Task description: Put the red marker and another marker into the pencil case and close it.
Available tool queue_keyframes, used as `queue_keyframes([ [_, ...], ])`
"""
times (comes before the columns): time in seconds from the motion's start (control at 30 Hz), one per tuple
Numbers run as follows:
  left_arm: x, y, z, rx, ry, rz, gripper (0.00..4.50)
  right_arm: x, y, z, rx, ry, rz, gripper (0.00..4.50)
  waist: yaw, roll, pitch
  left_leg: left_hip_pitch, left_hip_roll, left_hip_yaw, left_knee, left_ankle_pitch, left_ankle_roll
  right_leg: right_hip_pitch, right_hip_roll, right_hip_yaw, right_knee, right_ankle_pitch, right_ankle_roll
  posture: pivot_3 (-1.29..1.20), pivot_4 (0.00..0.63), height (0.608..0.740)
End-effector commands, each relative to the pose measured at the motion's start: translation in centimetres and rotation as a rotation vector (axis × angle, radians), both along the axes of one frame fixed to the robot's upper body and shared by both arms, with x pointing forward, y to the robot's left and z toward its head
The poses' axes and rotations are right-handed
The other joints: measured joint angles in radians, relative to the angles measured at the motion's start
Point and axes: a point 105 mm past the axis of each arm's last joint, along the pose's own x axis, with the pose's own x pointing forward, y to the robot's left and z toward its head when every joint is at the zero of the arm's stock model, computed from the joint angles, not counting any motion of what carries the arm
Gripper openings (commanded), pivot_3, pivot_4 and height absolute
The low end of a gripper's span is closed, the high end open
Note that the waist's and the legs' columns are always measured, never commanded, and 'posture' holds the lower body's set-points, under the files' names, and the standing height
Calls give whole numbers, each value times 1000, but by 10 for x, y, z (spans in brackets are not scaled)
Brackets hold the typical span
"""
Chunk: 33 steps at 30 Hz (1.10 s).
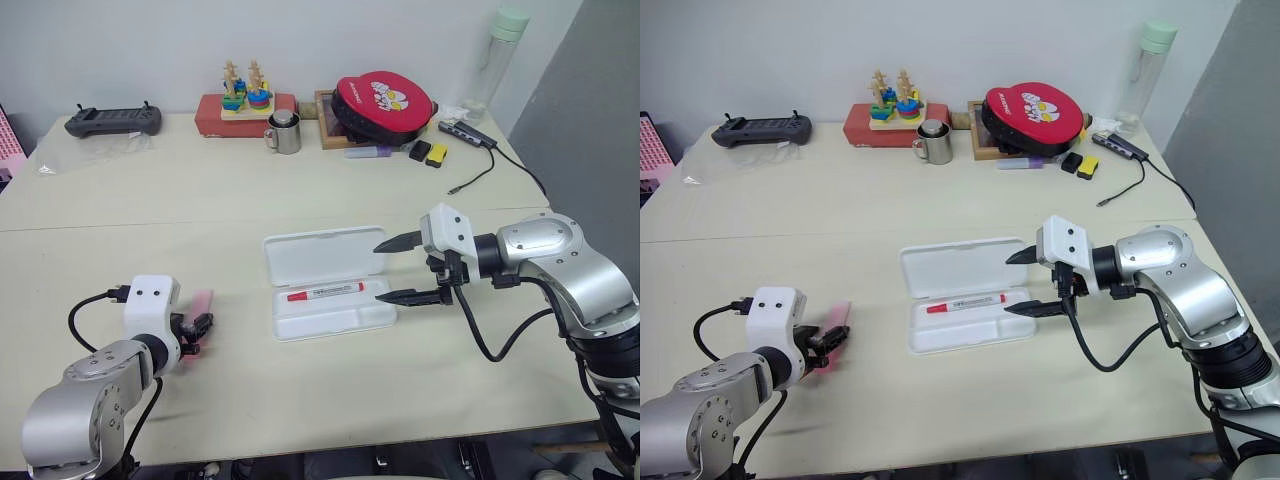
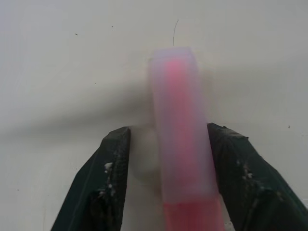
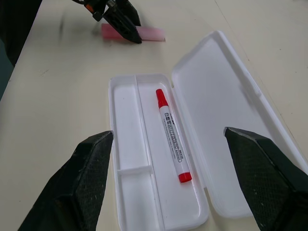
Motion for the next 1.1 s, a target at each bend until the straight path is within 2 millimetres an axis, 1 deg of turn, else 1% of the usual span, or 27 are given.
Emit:
queue_keyframes([
  [0.03,1,3,3,33,-11,8,1694,-2,2,11,1,-55,15,3868,0,0,0,0,0,0,0,0,0,0,0,0,0,0,0,0,150,740],
  [0.1,1,2,2,31,-12,3,1318,-2,2,11,3,-55,15,3868,0,0,0,0,0,0,0,0,0,0,0,0,0,0,0,0,150,740],
  [0.13,1,1,2,30,-12,1,1208,-2,2,12,3,-56,15,3868,0,0,0,0,0,0,0,0,0,0,0,0,0,0,0,0,150,740],
  [0.33,2,1,4,39,-16,-18,1206,-2,2,11,-1,-58,17,3868,0,0,0,0,0,0,0,0,0,0,0,0,0,0,0,0,150,740],
  [0.4,5,1,16,93,-55,-76,1206,-2,1,11,-5,-59,17,3868,0,0,0,0,0,0,0,0,0,0,0,0,0,0,0,0,150,740],
  [0.47,2,-8,29,214,-60,-269,1206,-2,0,11,-15,-67,18,3868,0,0,0,0,0,-1,0,0,0,0,0,0,0,0,0,0,150,740],
  [0.53,-3,-18,38,273,-48,-437,1206,-3,-1,10,-22,-63,20,3868,-1,0,0,0,0,0,-1,0,0,-1,0,0,0,-1,0,0,150,740],
  [0.6,-3,-26,51,286,-67,-540,1206,-3,-2,9,-29,-63,20,3868,0,3,1,0,0,1,-2,0,0,-1,0,0,-1,-1,-1,0,150,740],
  [0.67,-1,-34,64,303,-101,-636,1206,-2,-3,9,-33,-65,16,3868,3,2,1,-1,0,2,-2,0,0,-1,-1,0,-2,-1,0,0,150,740],
  [0.77,1,-49,76,313,-126,-766,1206,-2,-3,8,-34,-66,18,3868,2,3,1,-1,0,1,-2,0,0,-1,-1,0,-2,-1,0,0,150,740],
  [0.87,2,-55,79,318,-133,-815,1206,-2,-3,9,-35,-69,16,3868,-1,3,1,-1,0,2,-2,0,0,-1,-1,0,-3,-1,0,0,150,740],
  [0.97,-2,-88,79,319,-168,-1022,1206,-4,-4,7,-35,-66,7,3868,-1,3,1,-2,0,2,-2,0,0,-2,0,0,-2,-1,0,0,150,740],
  [1.03,-2,-100,75,326,-174,-1103,1206,-4,-4,7,-36,-64,3,3868,-1,3,1,-2,0,2,-2,0,0,-3,0,0,-2,-1,0,0,150,740],
  [1.1,4,-107,68,358,-176,-1154,1206,-4,-5,7,-37,-66,0,3868,0,3,1,-2,0,2,-2,0,0,-3,0,0,-2,-1,0,0,150,740],
])
